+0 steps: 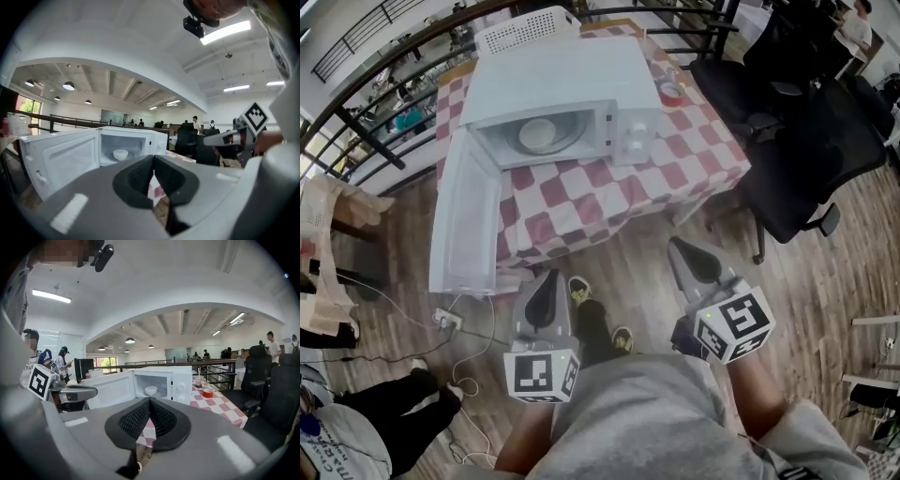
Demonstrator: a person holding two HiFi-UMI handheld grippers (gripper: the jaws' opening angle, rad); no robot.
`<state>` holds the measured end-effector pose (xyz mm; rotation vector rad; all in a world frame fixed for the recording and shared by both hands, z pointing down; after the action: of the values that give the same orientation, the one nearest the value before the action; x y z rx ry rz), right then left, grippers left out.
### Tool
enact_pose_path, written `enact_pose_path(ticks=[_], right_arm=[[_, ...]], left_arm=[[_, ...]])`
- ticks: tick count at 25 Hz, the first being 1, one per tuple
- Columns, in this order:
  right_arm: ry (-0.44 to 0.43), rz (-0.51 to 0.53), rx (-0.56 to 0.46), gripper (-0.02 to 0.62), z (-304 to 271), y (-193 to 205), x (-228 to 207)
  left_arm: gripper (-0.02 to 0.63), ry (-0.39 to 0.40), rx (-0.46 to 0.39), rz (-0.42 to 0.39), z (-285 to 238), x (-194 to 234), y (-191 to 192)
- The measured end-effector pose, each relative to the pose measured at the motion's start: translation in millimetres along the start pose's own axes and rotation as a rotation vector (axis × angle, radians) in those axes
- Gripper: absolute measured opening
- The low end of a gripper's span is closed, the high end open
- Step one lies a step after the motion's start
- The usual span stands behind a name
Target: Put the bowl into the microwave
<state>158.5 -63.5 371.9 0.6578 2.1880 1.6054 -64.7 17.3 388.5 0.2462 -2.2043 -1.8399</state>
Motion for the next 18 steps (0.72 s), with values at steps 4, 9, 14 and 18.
enact_pose_path(ticks=[4,9,14,18], right_arm=[[-0.020,-0.008,-0.001,-0.003,20.2,9.0,9.6],[-0.030,-0.015,-0.003,-0.003,33.2,12.0,16.6],[-0.032,-0.010,0.004,-0.003,44.2,13.7,18.7],[-0.026,-0.014,0.006,-0.003,47.1,14.7,22.1]], left_arm=[[0.011,-0.044,-0.021,0.006,29.9,-10.3,-0.9],[0.011,-0.052,-0.031,0.003,44.7,-20.5,-2.6],[0.011,-0.037,-0.033,0.004,51.8,-32.1,-3.4],[0.011,-0.023,-0.026,0.001,52.1,-34.3,-2.9]])
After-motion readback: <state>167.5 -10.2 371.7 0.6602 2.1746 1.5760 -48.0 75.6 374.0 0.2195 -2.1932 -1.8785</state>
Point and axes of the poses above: the fingertips, and each gripper's own axes: z backward along the fingers, x to its left, y out of its underside, the point moved 6 cm from there along z, backward along the fingers, and after that the axes turned 10 degrees about y, right-handed, at the moved point
